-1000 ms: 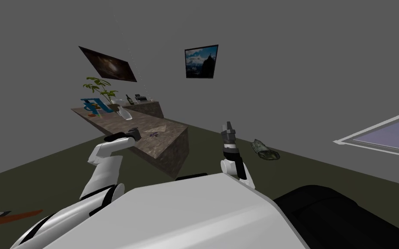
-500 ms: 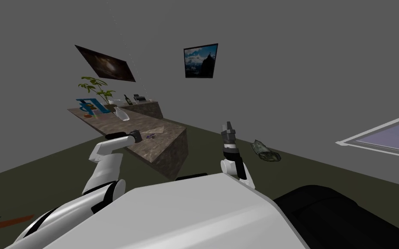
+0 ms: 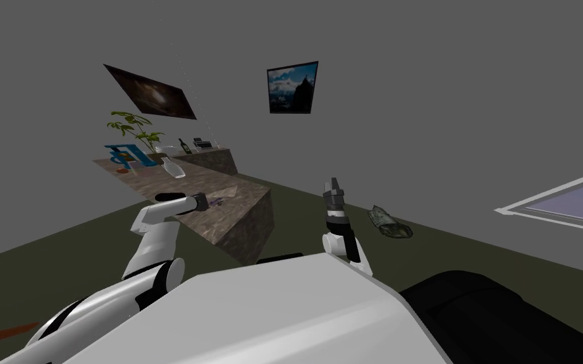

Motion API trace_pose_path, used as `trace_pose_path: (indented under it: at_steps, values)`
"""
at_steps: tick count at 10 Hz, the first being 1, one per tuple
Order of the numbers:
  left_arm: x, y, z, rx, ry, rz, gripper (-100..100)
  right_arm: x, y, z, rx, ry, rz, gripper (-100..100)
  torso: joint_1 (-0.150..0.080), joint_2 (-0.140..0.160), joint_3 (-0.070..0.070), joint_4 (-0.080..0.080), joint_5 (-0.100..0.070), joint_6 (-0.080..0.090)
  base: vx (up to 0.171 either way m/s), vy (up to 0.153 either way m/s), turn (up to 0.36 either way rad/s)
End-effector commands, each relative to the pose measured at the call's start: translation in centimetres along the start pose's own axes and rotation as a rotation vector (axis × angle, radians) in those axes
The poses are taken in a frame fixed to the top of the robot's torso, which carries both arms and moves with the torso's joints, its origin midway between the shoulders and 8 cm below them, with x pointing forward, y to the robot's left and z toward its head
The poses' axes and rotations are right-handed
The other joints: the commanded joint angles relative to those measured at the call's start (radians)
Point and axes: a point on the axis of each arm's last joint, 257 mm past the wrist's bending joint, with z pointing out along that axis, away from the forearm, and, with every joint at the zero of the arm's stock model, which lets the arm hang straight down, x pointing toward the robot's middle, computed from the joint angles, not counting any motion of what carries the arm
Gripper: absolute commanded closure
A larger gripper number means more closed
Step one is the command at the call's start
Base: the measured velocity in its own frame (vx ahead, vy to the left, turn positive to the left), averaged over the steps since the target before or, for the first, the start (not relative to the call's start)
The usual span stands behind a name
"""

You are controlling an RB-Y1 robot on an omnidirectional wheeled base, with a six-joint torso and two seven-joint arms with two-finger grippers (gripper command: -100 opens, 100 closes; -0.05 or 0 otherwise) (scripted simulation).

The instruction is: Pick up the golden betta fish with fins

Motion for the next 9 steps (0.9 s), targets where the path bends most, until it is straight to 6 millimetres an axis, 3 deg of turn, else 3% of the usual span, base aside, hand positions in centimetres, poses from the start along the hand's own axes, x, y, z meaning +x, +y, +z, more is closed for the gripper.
trace_pose_path:
  at_steps: [1, 9]
  values:
    - [0.0, 1.0, 0.0, -0.045, 0.002, -0.007, -100, 0.0, 0.0, 0.0, 0.0, 0.0, 0.0, 0, 0.0, 0.0, 0.0, 0.0, 0.0, 0.0, 0.057, -0.023, 0.002]
    - [-0.5, 5.8, -0.2, -0.286, 0.009, -0.057, -100, 0.0, 0.0, 0.0, 0.0, 0.0, 0.0, 0, 0.002, -0.001, -0.001, 0.0, 0.0, 0.0, 0.079, -0.013, 0.003]
